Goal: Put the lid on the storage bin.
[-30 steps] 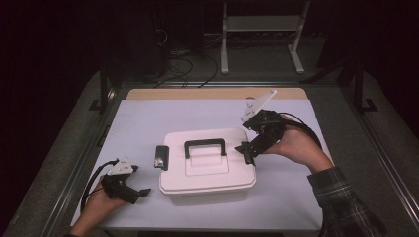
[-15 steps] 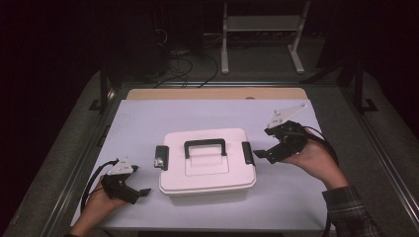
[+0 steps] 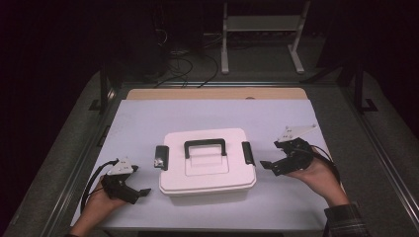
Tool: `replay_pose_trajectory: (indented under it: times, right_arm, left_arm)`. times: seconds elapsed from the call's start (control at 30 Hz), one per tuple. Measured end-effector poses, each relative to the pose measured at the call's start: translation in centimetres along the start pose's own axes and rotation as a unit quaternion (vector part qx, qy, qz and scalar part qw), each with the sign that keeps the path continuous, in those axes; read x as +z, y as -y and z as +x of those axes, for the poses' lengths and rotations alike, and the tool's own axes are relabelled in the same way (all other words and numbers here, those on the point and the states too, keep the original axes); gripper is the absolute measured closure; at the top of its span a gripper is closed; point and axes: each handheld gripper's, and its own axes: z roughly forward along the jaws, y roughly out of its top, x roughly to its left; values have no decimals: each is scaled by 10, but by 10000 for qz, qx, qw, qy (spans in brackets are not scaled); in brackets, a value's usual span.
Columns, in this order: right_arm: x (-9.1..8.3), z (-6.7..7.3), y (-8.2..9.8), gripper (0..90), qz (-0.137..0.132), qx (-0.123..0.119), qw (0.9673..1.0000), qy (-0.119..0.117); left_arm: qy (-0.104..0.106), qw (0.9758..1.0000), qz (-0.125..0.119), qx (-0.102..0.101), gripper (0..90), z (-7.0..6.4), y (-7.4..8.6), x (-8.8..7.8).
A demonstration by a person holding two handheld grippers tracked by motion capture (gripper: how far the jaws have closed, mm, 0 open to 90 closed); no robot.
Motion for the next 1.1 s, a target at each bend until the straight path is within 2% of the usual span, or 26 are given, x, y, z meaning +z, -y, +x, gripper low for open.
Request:
replay_pose_trajectory:
  times: [0.2,0.27,0.53,0.6,0.93,1.1]
  right_arm:
    - [10,1,21,102,4,226,9995,198]
    - [14,0,28,100,18,329,9993,193]
    - [29,2,52,26,344,401,9980,347]
    - [33,4,56,5,513,393,9969,457]
    - [41,5,76,3,472,699,9943,659]
    - [40,7,84,3,229,838,9937,706]
  left_arm:
    - [-2,10000,-1,3,1,0,0,0]
    - [-1,10000,0,0,1,0,0,0]
    - [-1,10000,-6,0,1,0,0,0]
    - [-3,10000,-6,4,1,0,0,0]
    - [-3,10000,-6,2,1,0,0,0]
    - [-7,10000,-6,7,1,0,0,0]
